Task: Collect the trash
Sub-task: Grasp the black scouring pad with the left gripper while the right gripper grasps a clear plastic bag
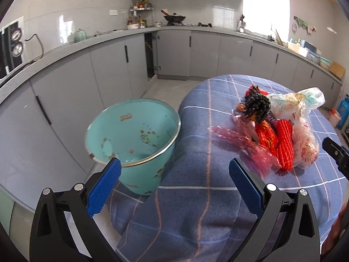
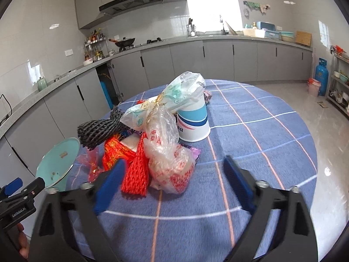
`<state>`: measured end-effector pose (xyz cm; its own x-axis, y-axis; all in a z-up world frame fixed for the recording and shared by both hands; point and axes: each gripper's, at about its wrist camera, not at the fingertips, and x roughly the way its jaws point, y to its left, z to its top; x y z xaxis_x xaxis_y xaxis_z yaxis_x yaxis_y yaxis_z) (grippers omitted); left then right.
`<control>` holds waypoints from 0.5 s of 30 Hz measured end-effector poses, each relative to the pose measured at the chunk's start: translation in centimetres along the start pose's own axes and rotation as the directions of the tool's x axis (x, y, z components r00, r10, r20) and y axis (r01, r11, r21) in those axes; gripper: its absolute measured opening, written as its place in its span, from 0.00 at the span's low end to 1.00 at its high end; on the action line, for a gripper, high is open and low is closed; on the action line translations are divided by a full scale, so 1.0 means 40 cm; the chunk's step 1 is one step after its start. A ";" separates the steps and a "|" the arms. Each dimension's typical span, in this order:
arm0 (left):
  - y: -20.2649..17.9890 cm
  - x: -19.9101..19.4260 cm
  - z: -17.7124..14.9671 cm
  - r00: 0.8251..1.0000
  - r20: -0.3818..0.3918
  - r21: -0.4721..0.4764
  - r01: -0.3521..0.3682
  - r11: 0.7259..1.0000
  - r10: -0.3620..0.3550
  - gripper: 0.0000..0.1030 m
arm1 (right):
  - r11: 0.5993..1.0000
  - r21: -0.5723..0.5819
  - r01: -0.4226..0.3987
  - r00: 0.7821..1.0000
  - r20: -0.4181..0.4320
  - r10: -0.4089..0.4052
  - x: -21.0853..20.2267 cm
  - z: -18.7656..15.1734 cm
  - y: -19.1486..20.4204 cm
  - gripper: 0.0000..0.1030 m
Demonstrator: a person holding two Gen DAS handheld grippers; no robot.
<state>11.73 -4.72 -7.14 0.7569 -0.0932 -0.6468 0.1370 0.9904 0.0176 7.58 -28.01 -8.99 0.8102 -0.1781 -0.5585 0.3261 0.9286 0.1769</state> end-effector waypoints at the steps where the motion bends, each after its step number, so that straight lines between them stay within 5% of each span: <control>1: -0.005 0.006 0.008 1.000 0.001 0.007 0.005 1.000 -0.005 0.93 | 1.000 0.001 -0.008 1.000 -0.019 0.008 0.021 0.009 -0.005 0.76; 10: -0.112 0.044 0.135 0.989 0.053 0.089 0.132 0.987 -0.137 0.93 | 0.998 -0.016 -0.054 0.988 -0.145 0.051 0.135 0.041 0.006 0.75; 13: -0.173 0.074 0.168 0.983 0.060 0.138 0.166 0.976 -0.176 0.93 | 0.996 -0.011 -0.085 0.977 -0.197 0.081 0.163 0.038 0.002 0.51; 15: -0.215 0.107 0.186 0.980 0.050 0.176 0.180 0.968 -0.191 0.92 | 0.994 -0.001 -0.108 0.974 -0.202 0.105 0.166 0.040 -0.004 0.43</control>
<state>18.56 -14.40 -4.38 0.7479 -0.2859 -0.5991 0.3809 0.9240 0.0345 13.67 -29.85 -11.42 0.7249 -0.0101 -0.6888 0.2366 0.9427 0.2352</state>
